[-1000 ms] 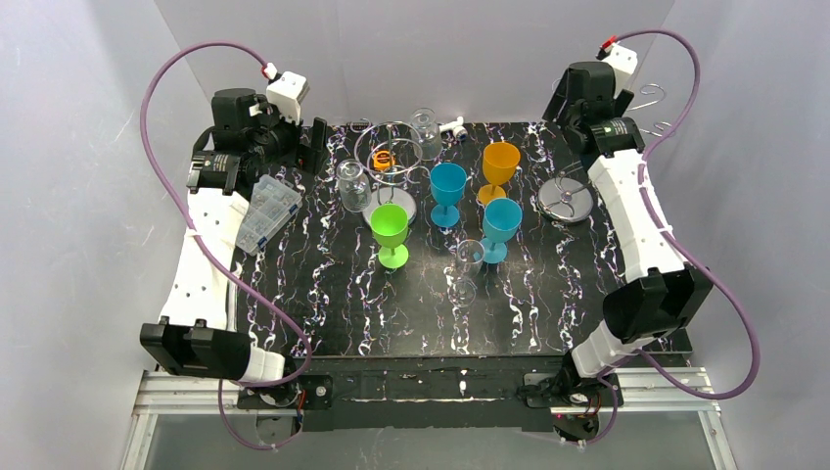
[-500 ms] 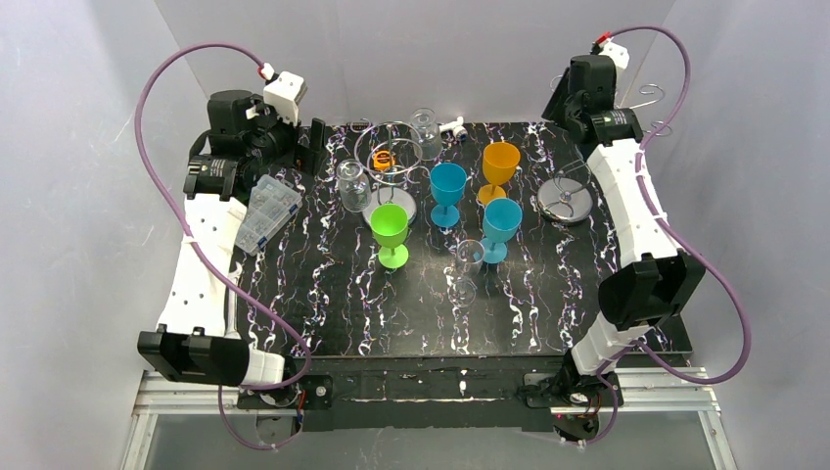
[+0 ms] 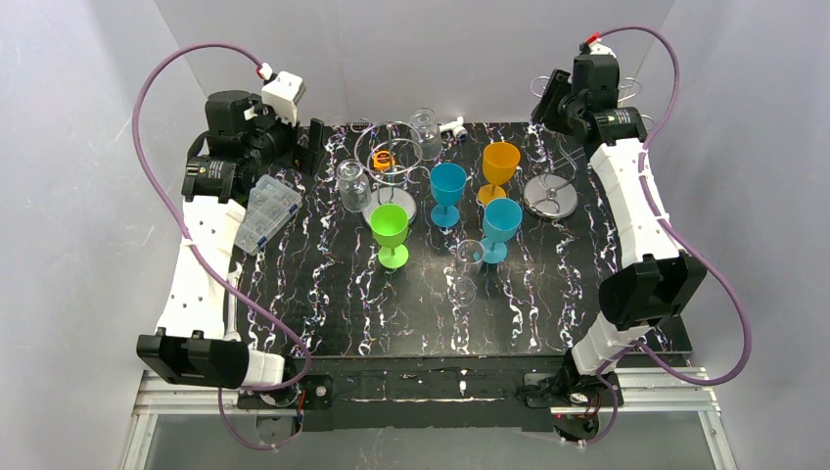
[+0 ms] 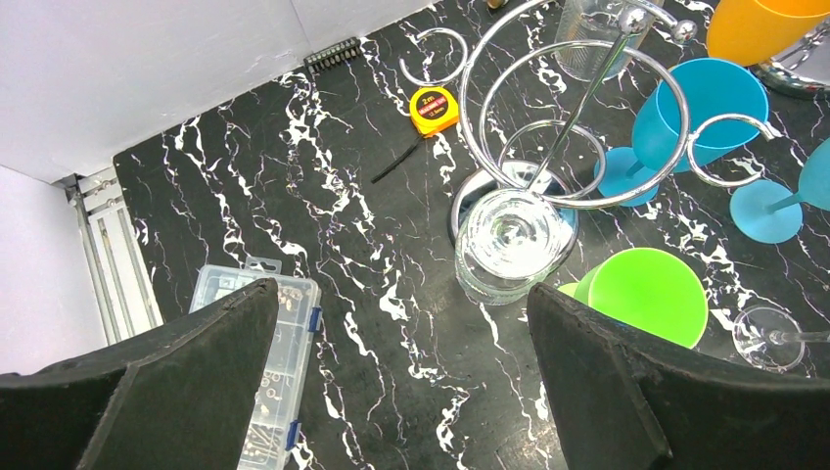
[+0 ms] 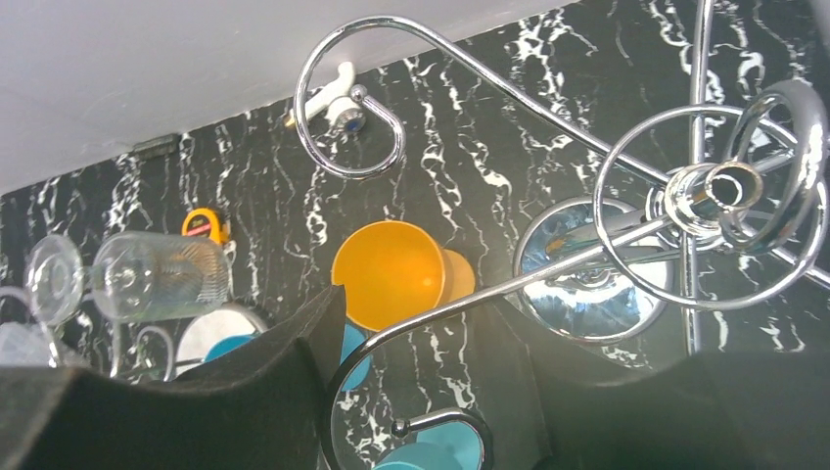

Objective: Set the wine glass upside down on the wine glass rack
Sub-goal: Move the wine rack to the center of the board.

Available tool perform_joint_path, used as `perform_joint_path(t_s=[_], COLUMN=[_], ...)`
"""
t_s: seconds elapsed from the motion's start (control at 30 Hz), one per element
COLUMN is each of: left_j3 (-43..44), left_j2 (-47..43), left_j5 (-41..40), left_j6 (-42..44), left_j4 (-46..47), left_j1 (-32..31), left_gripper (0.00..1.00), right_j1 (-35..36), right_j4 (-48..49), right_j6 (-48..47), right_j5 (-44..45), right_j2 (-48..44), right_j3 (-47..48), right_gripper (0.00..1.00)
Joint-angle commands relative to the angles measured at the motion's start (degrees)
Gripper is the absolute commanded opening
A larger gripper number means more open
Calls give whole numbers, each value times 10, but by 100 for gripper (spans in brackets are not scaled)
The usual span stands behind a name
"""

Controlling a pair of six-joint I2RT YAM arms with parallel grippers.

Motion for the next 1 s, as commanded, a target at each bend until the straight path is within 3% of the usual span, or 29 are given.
perform_joint_path(t_s=[0.0, 0.37, 0.7, 0.97], left_j3=[-2, -2, 13, 12], left_j2=[-28, -28, -22, -28], left_j5=[0, 4, 18, 17], left_j6=[5, 2, -9, -7], left_j4=[-8, -8, -9, -14], left_j1=[1, 1, 1, 1], left_gripper=[98, 98, 98, 98], right_j1=[8, 8, 7, 7], right_j4=[54, 35, 23, -5], right_j6=[16, -20, -17, -13], right_j5=[-73, -76, -43, -47], right_j2=[-47, -71, -100, -115], right_j3=[25, 11, 5, 7], right_gripper=[27, 28, 72, 83])
